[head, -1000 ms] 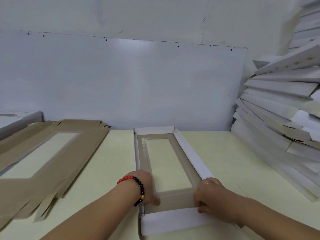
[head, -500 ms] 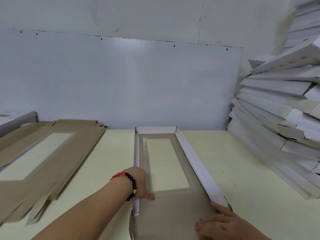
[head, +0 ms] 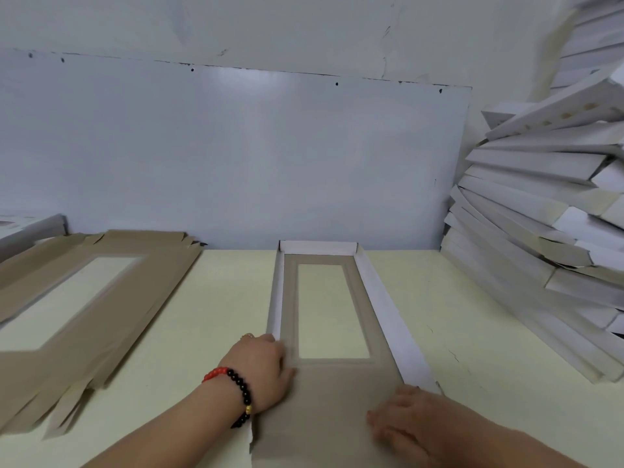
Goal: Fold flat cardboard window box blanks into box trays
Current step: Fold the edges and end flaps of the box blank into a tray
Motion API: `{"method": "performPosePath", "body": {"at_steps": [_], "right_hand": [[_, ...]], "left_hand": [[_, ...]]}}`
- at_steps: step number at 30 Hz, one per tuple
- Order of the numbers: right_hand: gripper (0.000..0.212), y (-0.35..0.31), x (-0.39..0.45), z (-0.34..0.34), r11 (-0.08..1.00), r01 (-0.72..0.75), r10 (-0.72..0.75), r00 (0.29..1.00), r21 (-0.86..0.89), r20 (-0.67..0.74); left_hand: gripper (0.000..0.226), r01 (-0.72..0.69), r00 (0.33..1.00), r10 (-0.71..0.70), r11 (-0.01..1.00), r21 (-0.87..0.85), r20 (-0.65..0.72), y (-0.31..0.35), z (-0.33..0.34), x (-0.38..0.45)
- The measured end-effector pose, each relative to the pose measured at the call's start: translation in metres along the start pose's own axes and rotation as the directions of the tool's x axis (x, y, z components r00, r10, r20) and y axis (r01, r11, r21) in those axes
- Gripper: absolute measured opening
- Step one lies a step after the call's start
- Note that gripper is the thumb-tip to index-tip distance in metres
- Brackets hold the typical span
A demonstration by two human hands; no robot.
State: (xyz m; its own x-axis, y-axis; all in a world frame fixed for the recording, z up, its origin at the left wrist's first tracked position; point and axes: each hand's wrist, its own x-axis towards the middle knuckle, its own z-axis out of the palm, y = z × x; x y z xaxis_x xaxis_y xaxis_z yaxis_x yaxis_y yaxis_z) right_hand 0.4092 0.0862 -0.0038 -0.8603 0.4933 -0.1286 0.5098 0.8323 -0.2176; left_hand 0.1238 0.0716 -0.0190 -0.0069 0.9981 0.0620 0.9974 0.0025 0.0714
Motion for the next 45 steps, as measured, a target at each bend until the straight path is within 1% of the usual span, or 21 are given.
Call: {"method": "performPosePath", "body": {"at_steps": [1,3,4,5,7,8,9,11,13,16,19,21,24,28,30,32,33,35,36,39,45], "right_hand": [[0.032,0.009,0.003,0.003,0.999,0.046,-0.049,0.983,-0.023,-0.174],[0.035,0.017,0.006,-0.002,0.998,-0.055,0.043,0.950,-0.031,-0.309],[0.033,0.020,0.006,-0.007,0.988,-0.147,0.120,0.908,-0.039,-0.401],[0.032,0.025,0.009,-0.010,0.977,-0.198,0.132,0.849,-0.077,-0.511],[0.038,0.031,0.014,-0.020,0.902,-0.426,0.337,0.792,-0.065,-0.508],[0.042,0.031,0.015,-0.025,0.852,-0.524,0.480,0.775,0.007,-0.410],[0.043,0.036,0.018,-0.025,0.819,-0.570,0.559,0.767,0.066,-0.315],[0.040,0.039,0.023,-0.023,0.795,-0.595,0.607,0.781,0.119,-0.145],[0.034,0.040,0.028,-0.022,0.783,-0.619,0.622,0.780,0.061,-0.076],[0.010,0.040,0.035,-0.020,0.756,-0.648,0.646,0.761,-0.093,-0.060],[0.018,0.039,0.036,-0.021,0.749,-0.640,0.634,0.767,-0.171,-0.098],[0.008,0.040,0.034,-0.021,0.783,-0.605,0.593,0.796,-0.141,-0.123],[0.009,0.043,0.027,-0.020,0.824,-0.565,0.556,0.821,-0.039,-0.130],[0.015,0.041,0.022,-0.025,0.834,-0.552,0.550,0.831,-0.008,-0.084],[0.027,0.040,0.022,-0.034,0.834,-0.551,0.551,0.834,-0.001,-0.004],[0.030,0.037,0.022,-0.048,0.809,-0.584,0.577,0.810,0.062,0.102],[0.028,0.038,0.021,-0.054,0.783,-0.610,0.589,0.790,0.124,0.171],[0.031,0.036,0.018,-0.064,0.739,-0.639,0.570,0.762,0.215,0.306],[0.038,0.034,0.016,-0.068,0.748,-0.633,0.547,0.758,0.200,0.355],[0.052,0.032,0.012,-0.072,0.837,-0.546,0.489,0.764,0.019,0.421],[0.036,0.036,0.006,-0.055,0.880,-0.473,0.458,0.825,-0.039,0.331]], "left_hand": [[0.023,0.007,1.000,-0.007,1.000,0.005,0.024,-0.003,-0.002,-0.001],[0.022,0.024,0.998,-0.024,1.000,0.004,0.063,-0.005,-0.005,0.000],[0.022,0.035,0.996,-0.036,0.999,0.005,0.084,-0.003,-0.007,0.001],[0.022,0.049,0.993,-0.051,0.999,0.017,0.108,-0.001,-0.009,0.002],[0.022,0.071,0.984,-0.079,0.996,0.055,0.158,0.004,-0.012,0.005],[0.018,0.073,0.981,-0.085,0.995,0.070,0.176,0.007,-0.014,0.007],[0.014,0.078,0.978,-0.093,0.993,0.085,0.189,0.008,-0.016,0.009],[0.017,0.081,0.975,-0.104,0.990,0.118,0.199,0.010,-0.020,0.011],[0.024,0.069,0.974,-0.096,0.989,0.133,0.205,0.011,-0.020,0.010],[0.008,0.066,0.984,-0.069,0.998,0.022,0.165,0.007,-0.014,0.010],[0.008,0.090,0.994,-0.081,0.986,-0.144,0.067,0.001,-0.008,0.007],[0.015,0.104,0.994,-0.098,0.976,-0.191,0.043,-0.001,-0.006,0.005],[0.013,0.141,0.990,-0.135,0.957,-0.253,0.044,-0.001,-0.006,0.001],[0.018,0.166,0.985,-0.128,0.892,-0.421,0.118,-0.001,-0.012,-0.002],[0.017,0.211,0.971,-0.107,0.801,-0.560,0.213,-0.004,-0.022,-0.001],[0.019,0.252,0.939,-0.022,0.724,-0.642,0.344,-0.010,-0.033,-0.004],[0.022,0.232,0.923,0.044,0.729,-0.644,0.383,-0.014,-0.038,-0.005],[0.030,0.115,0.905,0.160,0.800,-0.588,0.395,-0.024,-0.042,-0.006],[0.035,0.052,0.900,0.196,0.840,-0.541,0.391,-0.026,-0.043,-0.007],[0.041,-0.070,0.882,0.254,0.903,-0.425,0.396,-0.030,-0.038,-0.009],[0.023,-0.165,0.881,0.288,0.930,-0.327,0.375,-0.027,-0.025,-0.007]]}}
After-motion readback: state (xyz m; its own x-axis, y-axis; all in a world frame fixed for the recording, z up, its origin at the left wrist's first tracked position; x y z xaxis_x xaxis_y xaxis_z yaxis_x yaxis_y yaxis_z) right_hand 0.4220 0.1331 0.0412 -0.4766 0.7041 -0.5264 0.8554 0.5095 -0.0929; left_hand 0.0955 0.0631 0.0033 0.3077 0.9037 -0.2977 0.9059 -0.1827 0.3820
